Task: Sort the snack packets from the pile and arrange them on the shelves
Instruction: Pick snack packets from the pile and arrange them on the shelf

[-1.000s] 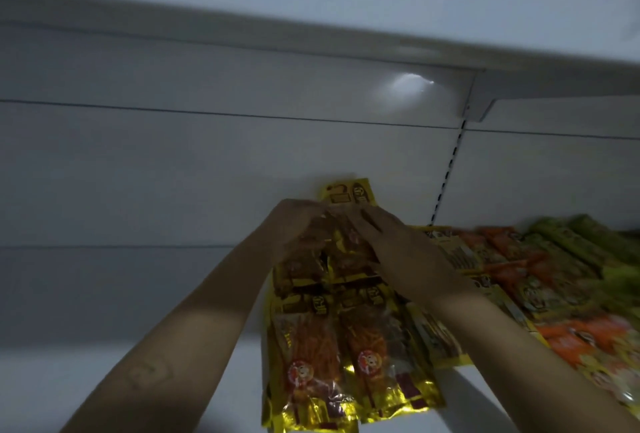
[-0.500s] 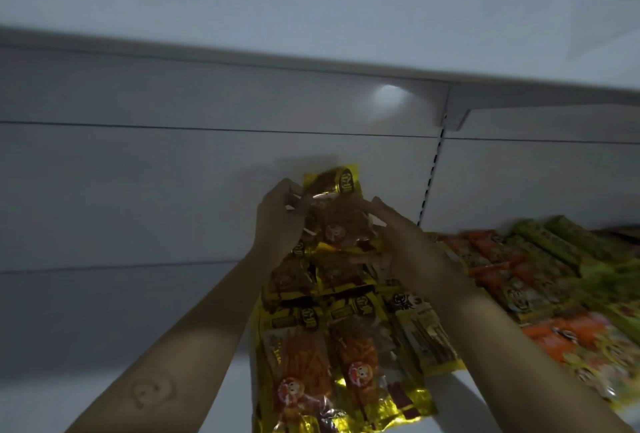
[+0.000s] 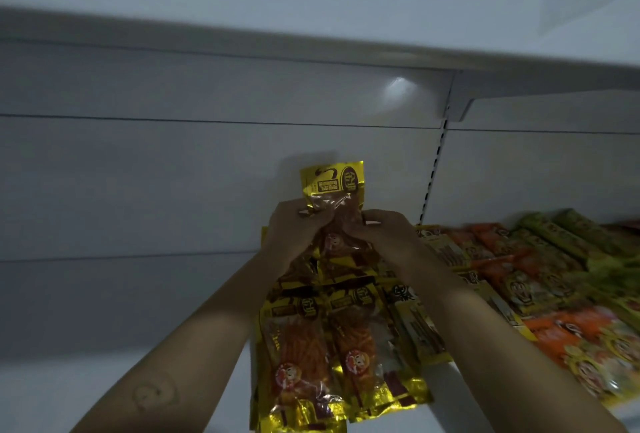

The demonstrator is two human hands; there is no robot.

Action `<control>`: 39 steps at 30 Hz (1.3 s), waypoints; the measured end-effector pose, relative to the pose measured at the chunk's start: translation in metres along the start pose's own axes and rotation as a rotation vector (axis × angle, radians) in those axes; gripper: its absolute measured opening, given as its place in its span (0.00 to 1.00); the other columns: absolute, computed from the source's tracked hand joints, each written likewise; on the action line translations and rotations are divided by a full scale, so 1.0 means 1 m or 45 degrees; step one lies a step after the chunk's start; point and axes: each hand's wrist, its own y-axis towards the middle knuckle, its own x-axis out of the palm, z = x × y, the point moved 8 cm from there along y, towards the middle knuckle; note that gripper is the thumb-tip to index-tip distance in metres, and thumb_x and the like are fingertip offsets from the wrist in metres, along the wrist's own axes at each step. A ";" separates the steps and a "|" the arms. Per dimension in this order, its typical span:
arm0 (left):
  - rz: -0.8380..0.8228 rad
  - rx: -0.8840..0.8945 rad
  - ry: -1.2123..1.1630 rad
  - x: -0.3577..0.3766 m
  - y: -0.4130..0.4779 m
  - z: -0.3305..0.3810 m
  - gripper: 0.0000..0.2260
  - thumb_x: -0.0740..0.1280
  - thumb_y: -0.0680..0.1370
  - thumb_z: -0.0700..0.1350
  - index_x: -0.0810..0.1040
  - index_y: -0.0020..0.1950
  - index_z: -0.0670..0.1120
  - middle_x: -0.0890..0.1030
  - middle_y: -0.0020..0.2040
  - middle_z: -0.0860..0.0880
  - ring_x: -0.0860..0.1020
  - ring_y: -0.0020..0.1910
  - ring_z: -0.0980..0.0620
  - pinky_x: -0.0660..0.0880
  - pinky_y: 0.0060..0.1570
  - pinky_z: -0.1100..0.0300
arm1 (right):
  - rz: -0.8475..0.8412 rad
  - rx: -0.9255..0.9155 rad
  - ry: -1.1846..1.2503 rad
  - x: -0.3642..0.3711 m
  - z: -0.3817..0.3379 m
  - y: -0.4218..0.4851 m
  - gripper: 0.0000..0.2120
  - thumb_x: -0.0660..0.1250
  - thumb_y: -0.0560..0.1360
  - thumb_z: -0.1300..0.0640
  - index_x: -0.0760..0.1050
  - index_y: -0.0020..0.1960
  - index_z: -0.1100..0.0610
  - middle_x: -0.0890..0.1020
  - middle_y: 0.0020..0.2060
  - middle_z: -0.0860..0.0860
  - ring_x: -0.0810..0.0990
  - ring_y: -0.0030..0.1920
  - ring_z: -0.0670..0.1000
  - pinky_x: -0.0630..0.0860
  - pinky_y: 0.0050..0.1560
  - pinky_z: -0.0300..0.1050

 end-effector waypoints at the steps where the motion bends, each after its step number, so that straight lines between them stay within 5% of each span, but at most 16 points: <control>1: -0.015 -0.048 -0.061 0.002 -0.001 -0.003 0.06 0.74 0.74 0.50 0.86 0.50 0.54 0.85 0.49 0.51 0.83 0.47 0.49 0.80 0.53 0.49 | 0.011 -0.001 -0.011 -0.001 0.000 0.002 0.12 0.74 0.73 0.59 0.81 0.55 0.61 0.85 0.45 0.54 0.84 0.36 0.45 0.77 0.31 0.34; 7: -0.052 -0.060 -0.145 0.008 -0.003 -0.007 0.04 0.72 0.77 0.48 0.83 0.50 0.54 0.83 0.47 0.55 0.80 0.43 0.57 0.77 0.33 0.66 | 0.058 0.024 -0.203 -0.008 0.011 0.011 0.13 0.77 0.70 0.56 0.81 0.50 0.63 0.84 0.44 0.55 0.83 0.39 0.48 0.76 0.35 0.38; 12: 0.040 -0.110 -0.015 0.011 0.000 -0.019 0.06 0.74 0.75 0.46 0.83 0.52 0.50 0.82 0.47 0.48 0.80 0.40 0.54 0.77 0.32 0.63 | 0.155 -0.045 -0.543 -0.007 0.013 0.018 0.23 0.78 0.69 0.49 0.79 0.49 0.69 0.83 0.41 0.61 0.80 0.37 0.53 0.75 0.38 0.46; 15: 0.007 -0.223 0.042 0.009 0.000 -0.028 0.09 0.74 0.75 0.50 0.81 0.49 0.47 0.82 0.42 0.47 0.79 0.35 0.51 0.76 0.24 0.61 | 0.161 -0.072 -0.695 -0.003 0.010 0.018 0.24 0.76 0.70 0.46 0.72 0.58 0.58 0.79 0.41 0.52 0.79 0.39 0.50 0.74 0.37 0.44; 20: -0.005 -0.301 0.177 -0.006 -0.001 -0.036 0.12 0.75 0.74 0.49 0.82 0.48 0.41 0.84 0.43 0.41 0.84 0.41 0.43 0.83 0.41 0.47 | 0.115 -0.147 -0.819 0.010 0.010 0.020 0.20 0.74 0.71 0.42 0.77 0.57 0.51 0.81 0.54 0.52 0.78 0.48 0.49 0.73 0.44 0.44; 27: 0.090 -0.199 0.478 -0.043 -0.004 -0.030 0.10 0.77 0.72 0.44 0.81 0.48 0.41 0.81 0.38 0.46 0.82 0.39 0.44 0.82 0.43 0.50 | -0.015 -0.200 -0.918 0.050 0.004 0.015 0.20 0.70 0.72 0.37 0.79 0.49 0.54 0.83 0.47 0.52 0.80 0.45 0.51 0.76 0.44 0.45; 32: 0.092 -0.209 0.835 -0.046 -0.009 -0.040 0.21 0.71 0.76 0.53 0.74 0.64 0.44 0.79 0.57 0.43 0.79 0.55 0.42 0.75 0.50 0.54 | 0.017 -0.177 -1.236 0.070 0.014 0.022 0.27 0.64 0.73 0.32 0.80 0.52 0.55 0.83 0.45 0.53 0.82 0.48 0.54 0.80 0.46 0.50; 36: -0.054 -0.127 1.006 -0.049 -0.022 -0.042 0.21 0.66 0.78 0.58 0.75 0.66 0.49 0.78 0.62 0.45 0.76 0.62 0.43 0.75 0.58 0.50 | 0.029 -0.305 -1.448 0.067 0.007 0.021 0.14 0.62 0.79 0.49 0.80 0.56 0.56 0.82 0.51 0.54 0.80 0.51 0.56 0.80 0.47 0.49; 39: -0.180 -0.152 0.998 -0.052 -0.035 -0.045 0.23 0.64 0.79 0.59 0.73 0.70 0.49 0.77 0.64 0.44 0.76 0.61 0.43 0.74 0.60 0.52 | -0.112 -0.351 -1.413 0.067 0.011 0.019 0.15 0.61 0.80 0.50 0.78 0.64 0.50 0.82 0.57 0.51 0.80 0.55 0.55 0.79 0.52 0.48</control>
